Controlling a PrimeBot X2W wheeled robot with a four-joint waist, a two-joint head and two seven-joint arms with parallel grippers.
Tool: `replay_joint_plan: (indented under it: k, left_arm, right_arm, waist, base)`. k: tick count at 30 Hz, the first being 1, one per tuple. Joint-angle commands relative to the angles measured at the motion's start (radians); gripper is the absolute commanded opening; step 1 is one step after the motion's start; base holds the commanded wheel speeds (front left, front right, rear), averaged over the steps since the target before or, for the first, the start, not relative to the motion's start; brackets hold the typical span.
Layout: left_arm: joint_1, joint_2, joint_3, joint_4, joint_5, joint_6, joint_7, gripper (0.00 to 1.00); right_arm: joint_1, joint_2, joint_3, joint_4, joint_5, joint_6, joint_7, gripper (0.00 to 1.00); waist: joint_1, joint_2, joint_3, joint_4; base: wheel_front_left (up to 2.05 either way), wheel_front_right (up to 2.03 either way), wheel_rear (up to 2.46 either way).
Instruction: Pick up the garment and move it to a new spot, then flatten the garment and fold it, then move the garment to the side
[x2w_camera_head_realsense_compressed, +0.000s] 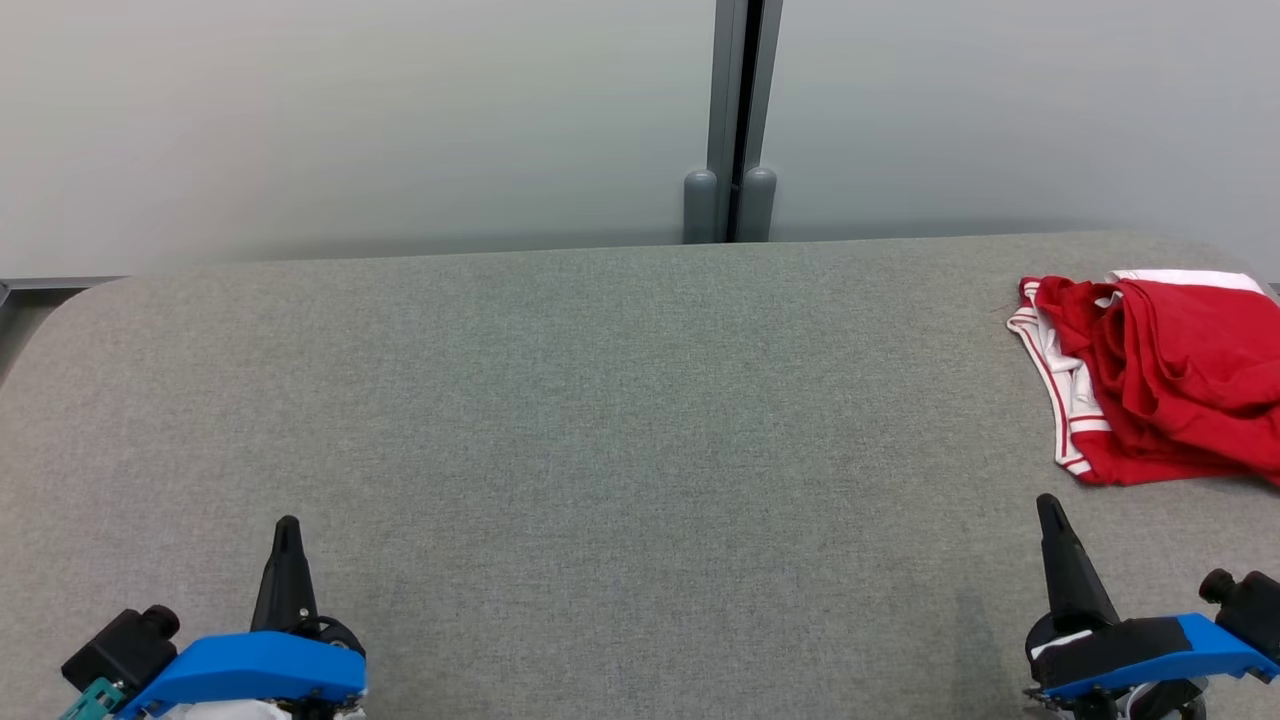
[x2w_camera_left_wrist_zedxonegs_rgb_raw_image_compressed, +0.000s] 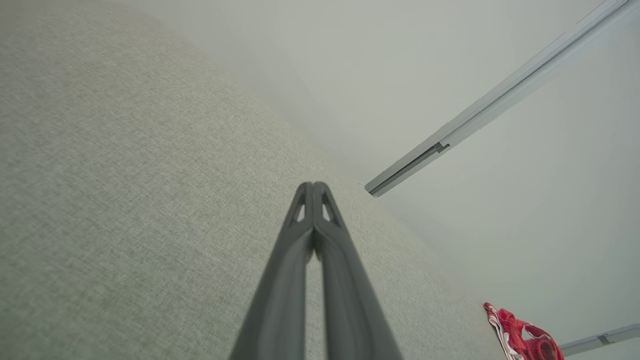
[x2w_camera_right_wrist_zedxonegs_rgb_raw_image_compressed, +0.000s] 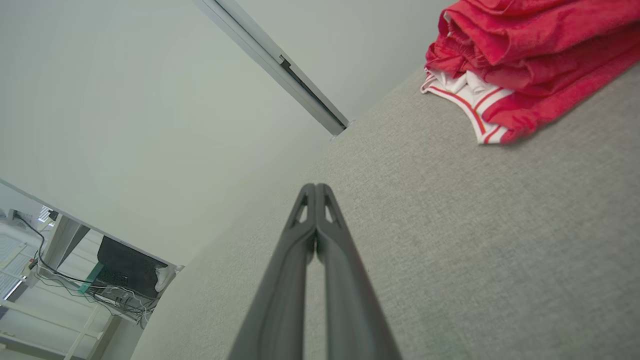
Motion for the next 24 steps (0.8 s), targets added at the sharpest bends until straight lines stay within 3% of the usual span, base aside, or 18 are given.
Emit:
replay_joint_plan:
  k: [1, 24]
  left_arm:
    - [-0.031, 0.002, 0.008, -0.015, -0.037, -0.006, 0.007, 0.0]
    - [-0.05, 0.003, 0.032, -0.019, -0.318, -0.026, 0.077, 0.0]
  right_arm:
    - [-0.03, 0.001, -0.007, -0.01, 0.039, 0.0, 0.009, 0.0]
    - [-0.045, 0.004, -0.028, -0.006, 0.306, 0.0, 0.076, 0.0]
  waist:
    - [-0.0001, -0.0001, -0.001, 0.0]
    - [-0.0001, -0.0001, -0.009, -0.005]
  base:
    - [0.0, 0.0, 0.0]
    - [0.0, 0.0, 0.0]
